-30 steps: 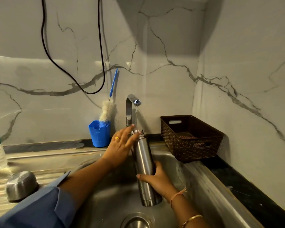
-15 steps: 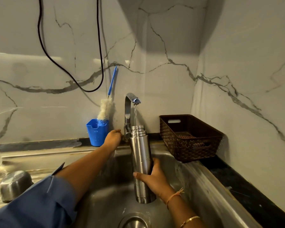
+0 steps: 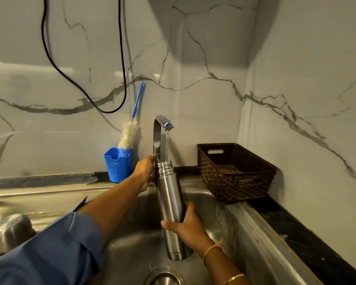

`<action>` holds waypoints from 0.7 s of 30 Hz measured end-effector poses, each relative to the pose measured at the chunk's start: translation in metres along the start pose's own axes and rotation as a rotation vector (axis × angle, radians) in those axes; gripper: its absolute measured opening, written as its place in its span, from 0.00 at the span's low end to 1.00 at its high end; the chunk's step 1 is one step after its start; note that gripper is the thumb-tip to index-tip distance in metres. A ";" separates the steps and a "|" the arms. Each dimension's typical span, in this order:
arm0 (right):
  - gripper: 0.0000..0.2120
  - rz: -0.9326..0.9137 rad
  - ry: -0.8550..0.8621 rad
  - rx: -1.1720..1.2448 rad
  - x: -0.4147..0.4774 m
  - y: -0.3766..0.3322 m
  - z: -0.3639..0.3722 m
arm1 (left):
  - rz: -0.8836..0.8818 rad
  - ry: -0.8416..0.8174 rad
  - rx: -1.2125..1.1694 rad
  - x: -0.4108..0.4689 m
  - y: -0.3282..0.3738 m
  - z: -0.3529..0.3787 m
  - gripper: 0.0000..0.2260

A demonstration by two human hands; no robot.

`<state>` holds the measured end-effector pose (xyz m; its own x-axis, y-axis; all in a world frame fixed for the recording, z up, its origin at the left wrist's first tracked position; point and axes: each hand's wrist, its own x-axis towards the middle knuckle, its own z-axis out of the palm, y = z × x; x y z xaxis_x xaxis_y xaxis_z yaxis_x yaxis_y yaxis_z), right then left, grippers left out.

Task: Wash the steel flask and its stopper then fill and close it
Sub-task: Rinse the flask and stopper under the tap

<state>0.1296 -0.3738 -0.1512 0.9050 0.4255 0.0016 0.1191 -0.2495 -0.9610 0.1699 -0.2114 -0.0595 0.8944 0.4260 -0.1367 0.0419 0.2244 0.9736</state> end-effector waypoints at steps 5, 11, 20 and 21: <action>0.32 0.001 0.004 -0.026 0.000 0.001 0.001 | -0.012 0.024 0.006 -0.003 -0.003 0.004 0.09; 0.32 -0.008 0.062 -0.005 0.002 0.001 -0.001 | -0.018 -0.046 0.002 -0.030 -0.020 0.009 0.20; 0.27 -0.185 0.054 -0.009 -0.022 -0.024 0.010 | 0.354 -0.079 0.230 -0.093 -0.065 -0.014 0.29; 0.27 -0.187 0.042 -0.027 -0.028 -0.026 0.014 | 0.391 -0.046 0.265 -0.099 -0.066 -0.020 0.30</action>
<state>0.0957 -0.3674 -0.1300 0.8824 0.4299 0.1914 0.2970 -0.1932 -0.9352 0.0697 -0.2511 -0.1134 0.8843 0.3934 0.2513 -0.1945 -0.1790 0.9644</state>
